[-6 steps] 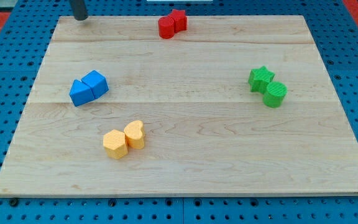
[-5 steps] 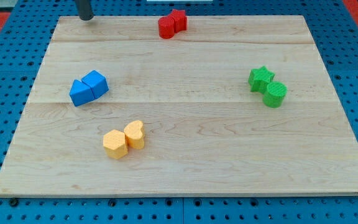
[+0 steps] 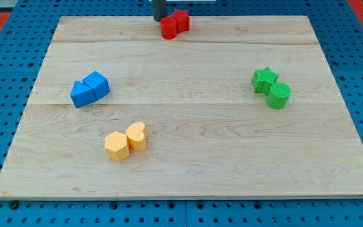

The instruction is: Push red star slightly right

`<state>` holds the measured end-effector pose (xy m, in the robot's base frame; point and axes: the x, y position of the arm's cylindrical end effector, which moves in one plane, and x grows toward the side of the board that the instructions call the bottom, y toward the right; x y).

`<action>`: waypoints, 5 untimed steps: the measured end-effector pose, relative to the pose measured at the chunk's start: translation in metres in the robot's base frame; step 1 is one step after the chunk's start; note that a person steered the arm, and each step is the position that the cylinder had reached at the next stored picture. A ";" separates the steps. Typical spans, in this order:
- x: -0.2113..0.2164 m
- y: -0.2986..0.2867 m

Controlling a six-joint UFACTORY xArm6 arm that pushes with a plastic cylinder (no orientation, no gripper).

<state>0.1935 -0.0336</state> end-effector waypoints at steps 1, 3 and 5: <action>0.016 0.028; 0.017 0.038; 0.000 0.059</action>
